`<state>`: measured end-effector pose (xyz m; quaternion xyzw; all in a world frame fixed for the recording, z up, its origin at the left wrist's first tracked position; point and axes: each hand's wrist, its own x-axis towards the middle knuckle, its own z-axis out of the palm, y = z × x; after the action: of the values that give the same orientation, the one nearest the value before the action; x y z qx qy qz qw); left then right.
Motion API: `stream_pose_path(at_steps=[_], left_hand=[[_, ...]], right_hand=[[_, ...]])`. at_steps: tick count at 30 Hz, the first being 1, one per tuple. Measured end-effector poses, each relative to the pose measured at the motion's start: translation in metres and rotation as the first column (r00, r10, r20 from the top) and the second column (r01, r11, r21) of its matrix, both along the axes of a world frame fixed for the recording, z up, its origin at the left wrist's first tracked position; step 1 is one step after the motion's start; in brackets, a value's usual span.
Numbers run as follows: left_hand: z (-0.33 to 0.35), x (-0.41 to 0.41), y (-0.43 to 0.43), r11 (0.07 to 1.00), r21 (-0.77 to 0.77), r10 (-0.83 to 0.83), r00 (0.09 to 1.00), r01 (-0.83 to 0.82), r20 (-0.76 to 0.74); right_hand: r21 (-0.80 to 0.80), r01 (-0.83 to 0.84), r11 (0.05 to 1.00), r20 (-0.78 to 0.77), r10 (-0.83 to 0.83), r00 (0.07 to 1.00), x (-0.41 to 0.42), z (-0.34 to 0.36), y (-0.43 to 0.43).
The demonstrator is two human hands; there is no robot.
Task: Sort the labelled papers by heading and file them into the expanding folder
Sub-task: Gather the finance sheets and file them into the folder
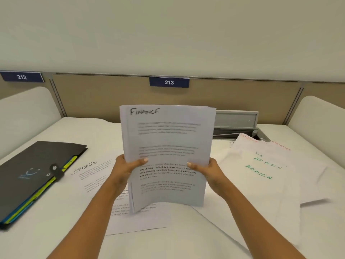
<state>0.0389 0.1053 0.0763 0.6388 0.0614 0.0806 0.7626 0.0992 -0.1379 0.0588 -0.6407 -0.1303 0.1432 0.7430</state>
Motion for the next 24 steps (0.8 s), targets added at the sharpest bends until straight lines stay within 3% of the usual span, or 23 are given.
stream_pose_path(at_steps=[5,10,17,24], left_hand=[[-0.006,-0.001,-0.006,0.995,-0.039,0.095,0.995,-0.094,0.02],[0.002,-0.001,-0.001,0.995,-0.054,0.088,0.993,-0.084,0.073],[-0.023,-0.008,-0.016,0.986,-0.081,0.15,0.989,-0.148,0.017],[-0.021,-0.01,-0.009,0.993,-0.079,0.087,0.995,-0.084,0.042]], right_hand=[[-0.007,0.053,0.999,0.033,-0.053,0.998,-0.003,0.0,0.014],[0.014,0.088,0.996,0.089,-0.089,0.992,-0.002,0.008,0.017],[-0.018,0.099,0.995,0.077,-0.098,0.992,-0.012,-0.014,0.019],[-0.022,0.092,0.996,0.059,-0.09,0.994,-0.012,-0.013,0.02]])
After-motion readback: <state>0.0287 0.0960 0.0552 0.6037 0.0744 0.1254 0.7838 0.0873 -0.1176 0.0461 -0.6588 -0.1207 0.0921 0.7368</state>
